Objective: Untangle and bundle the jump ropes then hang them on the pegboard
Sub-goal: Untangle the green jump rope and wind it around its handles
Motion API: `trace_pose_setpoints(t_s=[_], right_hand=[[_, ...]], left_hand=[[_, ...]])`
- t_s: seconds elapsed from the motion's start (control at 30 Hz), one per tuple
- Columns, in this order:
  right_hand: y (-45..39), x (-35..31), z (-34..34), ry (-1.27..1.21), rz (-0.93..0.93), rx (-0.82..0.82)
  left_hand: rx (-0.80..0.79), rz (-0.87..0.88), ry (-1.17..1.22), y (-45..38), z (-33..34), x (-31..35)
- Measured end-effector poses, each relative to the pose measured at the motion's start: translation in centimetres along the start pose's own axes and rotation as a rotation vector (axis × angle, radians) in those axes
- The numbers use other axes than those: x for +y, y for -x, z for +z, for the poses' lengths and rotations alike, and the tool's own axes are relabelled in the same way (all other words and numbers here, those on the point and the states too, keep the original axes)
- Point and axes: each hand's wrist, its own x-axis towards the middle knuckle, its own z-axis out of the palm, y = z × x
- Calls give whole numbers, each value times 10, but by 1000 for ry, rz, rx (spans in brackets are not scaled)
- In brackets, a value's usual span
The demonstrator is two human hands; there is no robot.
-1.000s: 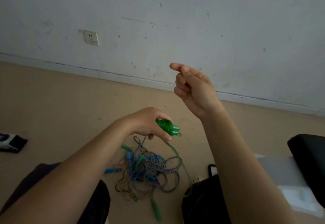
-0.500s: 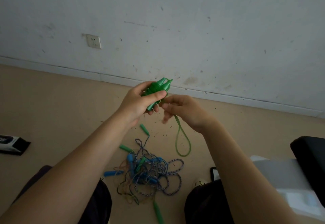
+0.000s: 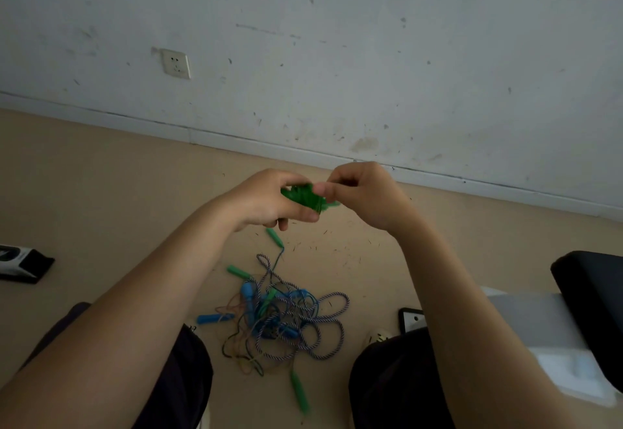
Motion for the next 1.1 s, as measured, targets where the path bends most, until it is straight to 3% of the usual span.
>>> trace_pose_setpoints(t_s=[0.2,0.3,0.47,0.77,1.1], right_hand=[[-3,2,5,-79,-57,85],[-3,5,6,-106,-32,120],[-3,14,-14,-463,44,150],[0,21,-21,-527,72,104],[3,14,-15,-448,84,40]], left_hand=[[-92,46,82,7,7,10],[-26,78,100,8,10,11],[57,79,151,9,4,9],[224,107,330,10,-8,5],[306,168,47,7,-2,-3]])
